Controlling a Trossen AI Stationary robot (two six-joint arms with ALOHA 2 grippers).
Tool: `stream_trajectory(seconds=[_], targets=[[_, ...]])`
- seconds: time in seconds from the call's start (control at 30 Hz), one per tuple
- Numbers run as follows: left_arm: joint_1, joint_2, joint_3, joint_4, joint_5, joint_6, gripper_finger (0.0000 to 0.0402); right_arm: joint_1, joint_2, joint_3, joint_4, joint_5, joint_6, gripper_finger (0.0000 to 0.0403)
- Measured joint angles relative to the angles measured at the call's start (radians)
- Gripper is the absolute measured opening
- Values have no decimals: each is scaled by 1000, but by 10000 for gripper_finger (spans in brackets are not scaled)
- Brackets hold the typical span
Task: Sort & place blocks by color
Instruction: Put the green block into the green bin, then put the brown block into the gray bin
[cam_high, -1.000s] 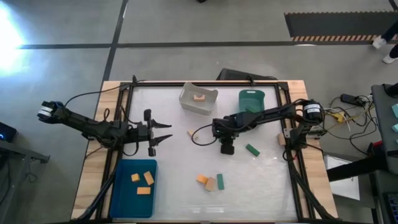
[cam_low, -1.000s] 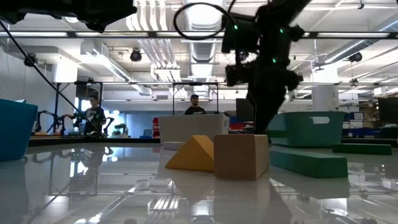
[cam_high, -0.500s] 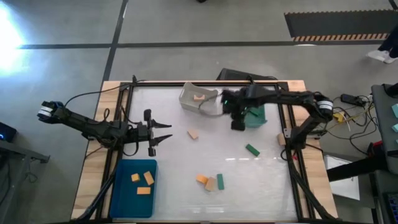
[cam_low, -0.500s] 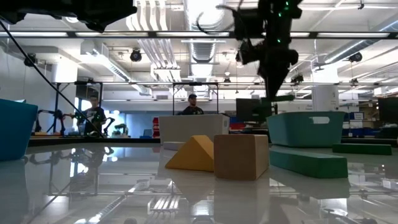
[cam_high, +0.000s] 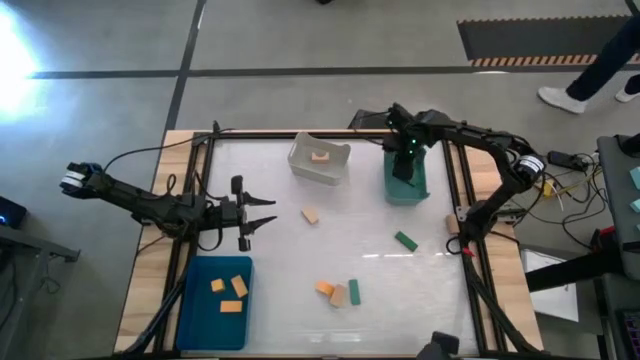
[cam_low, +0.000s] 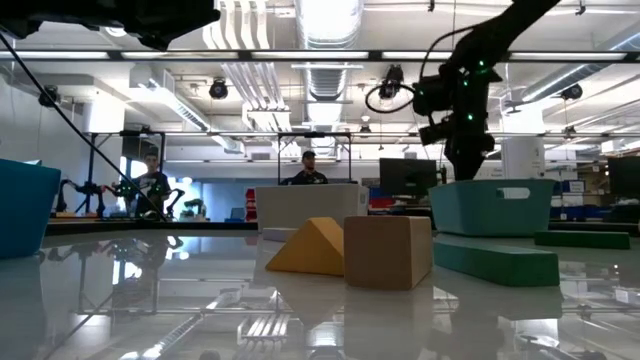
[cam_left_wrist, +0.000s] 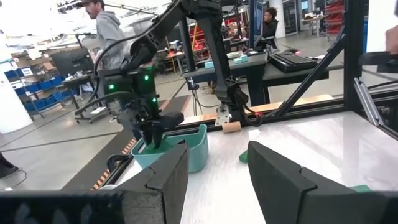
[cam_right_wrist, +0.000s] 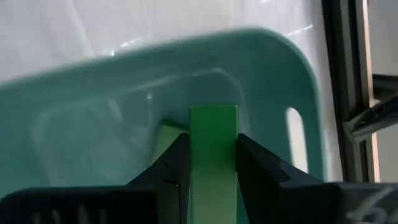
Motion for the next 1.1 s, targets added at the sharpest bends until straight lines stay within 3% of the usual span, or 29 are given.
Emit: stream_trajectory(seconds=[0.3,0.63,0.8,0.97,1.1], targets=[[0,0,0,0,0,4,148,-27,1,-101,145,-3,-51,91],[0,0,0,0,0,4,148,-27,1,-115,171,39,-16,162],[0,0,0,0,0,4,148,-22,-4,-37,76,34,101,163],[0,0,0,0,0,4,148,29,-28,75,-92,13,324,143],[0,0,0,0,0,4,148,89,-67,117,-163,-91,492,126]])
